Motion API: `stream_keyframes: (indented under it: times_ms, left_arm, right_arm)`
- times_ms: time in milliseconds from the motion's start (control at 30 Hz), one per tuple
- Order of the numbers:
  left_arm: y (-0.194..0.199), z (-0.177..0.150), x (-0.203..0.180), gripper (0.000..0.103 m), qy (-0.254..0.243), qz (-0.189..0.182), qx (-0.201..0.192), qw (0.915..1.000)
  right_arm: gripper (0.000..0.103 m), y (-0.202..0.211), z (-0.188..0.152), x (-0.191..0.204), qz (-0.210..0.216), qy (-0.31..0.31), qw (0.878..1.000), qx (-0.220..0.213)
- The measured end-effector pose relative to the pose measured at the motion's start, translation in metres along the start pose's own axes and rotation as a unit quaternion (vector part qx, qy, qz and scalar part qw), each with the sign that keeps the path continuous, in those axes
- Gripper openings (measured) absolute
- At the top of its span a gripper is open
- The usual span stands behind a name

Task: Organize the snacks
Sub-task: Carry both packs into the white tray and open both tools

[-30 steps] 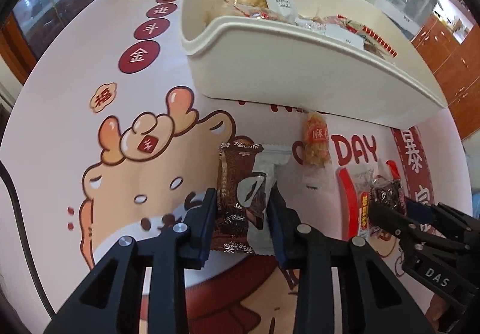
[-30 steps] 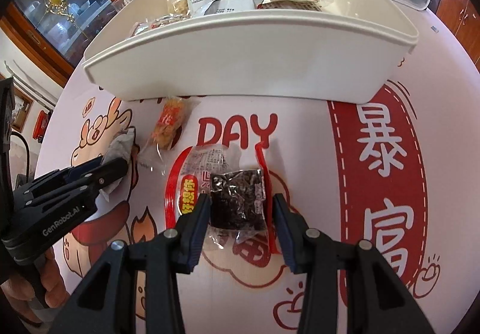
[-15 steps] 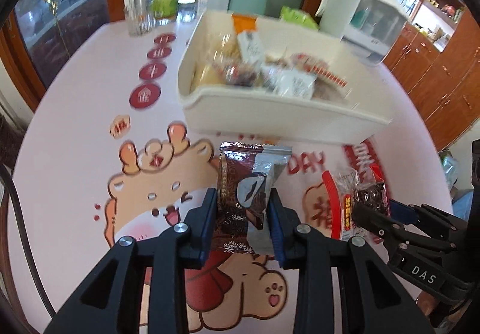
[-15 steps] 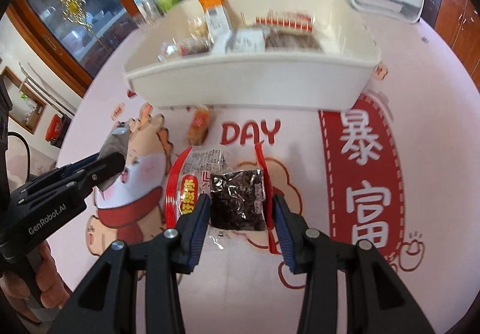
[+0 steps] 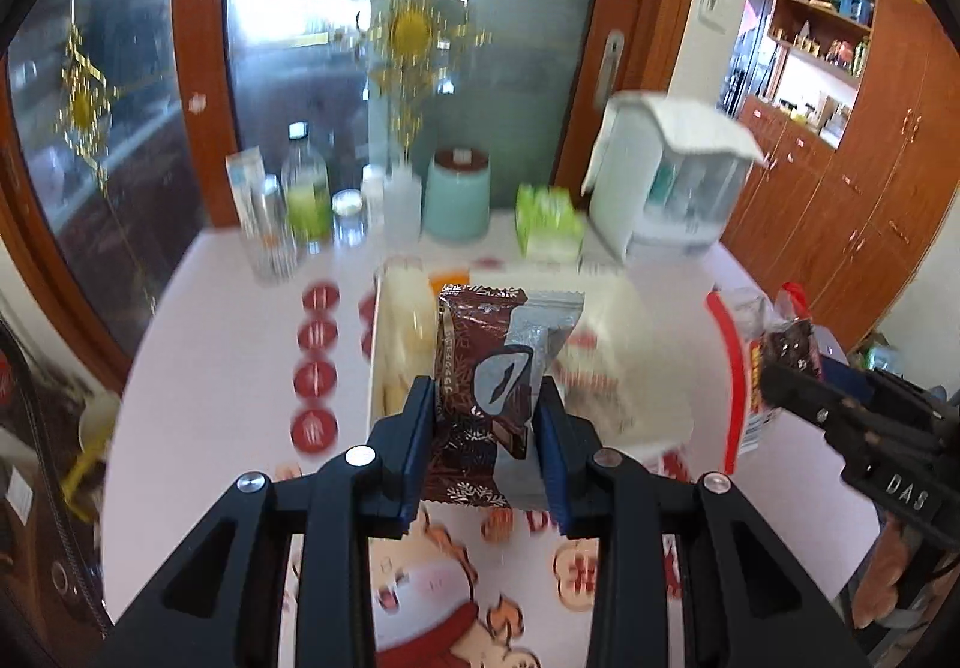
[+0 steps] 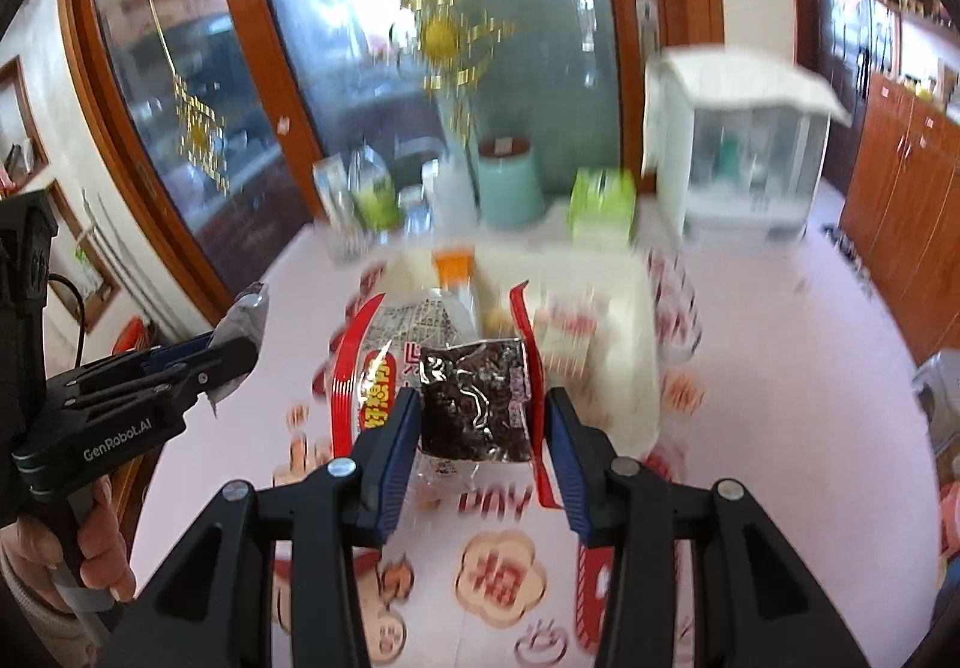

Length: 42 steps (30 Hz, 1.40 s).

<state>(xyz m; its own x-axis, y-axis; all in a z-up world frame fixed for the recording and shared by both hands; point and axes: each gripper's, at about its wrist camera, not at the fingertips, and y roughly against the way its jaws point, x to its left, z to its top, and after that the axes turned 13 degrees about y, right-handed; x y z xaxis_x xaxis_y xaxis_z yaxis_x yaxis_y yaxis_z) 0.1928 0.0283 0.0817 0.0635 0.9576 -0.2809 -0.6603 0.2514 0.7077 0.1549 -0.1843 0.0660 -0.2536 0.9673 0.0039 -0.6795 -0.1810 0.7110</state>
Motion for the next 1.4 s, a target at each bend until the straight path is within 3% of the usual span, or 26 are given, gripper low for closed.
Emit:
stream_keyframes:
  times_ms: [233,433,1133,1167,1267,1400]
  left_arm:
    - [-0.002,0.058,-0.018,0.031,-0.021,0.004,-0.02,0.9996]
    - [-0.032,0.091,-0.022,0.031,-0.017,0.016,-0.017,0.9996]
    - [-0.137,0.093,-0.014,0.032,-0.023,0.028,0.045,0.9983]
    - [-0.142,0.092,-0.014,0.039,-0.024,0.03,0.045,0.9982]
    - [-0.154,0.088,-0.012,0.099,-0.024,0.047,0.044,0.9976]
    - [-0.166,0.084,-0.008,0.101,-0.025,0.053,0.055,0.9967]
  right_arm:
    - [0.043,0.012,0.062,-0.019,-0.03,-0.003,0.999,-0.043]
    - [0.043,-0.011,0.094,-0.032,-0.034,-0.027,0.998,-0.04]
    - [0.043,-0.101,0.101,-0.041,-0.049,-0.054,0.997,0.007]
    - [0.043,-0.106,0.1,-0.041,-0.049,-0.053,0.997,0.01]
    - [0.043,-0.129,0.097,-0.043,-0.049,-0.051,0.997,0.038]
    - [0.044,-0.149,0.089,-0.046,-0.052,-0.058,0.995,0.068]
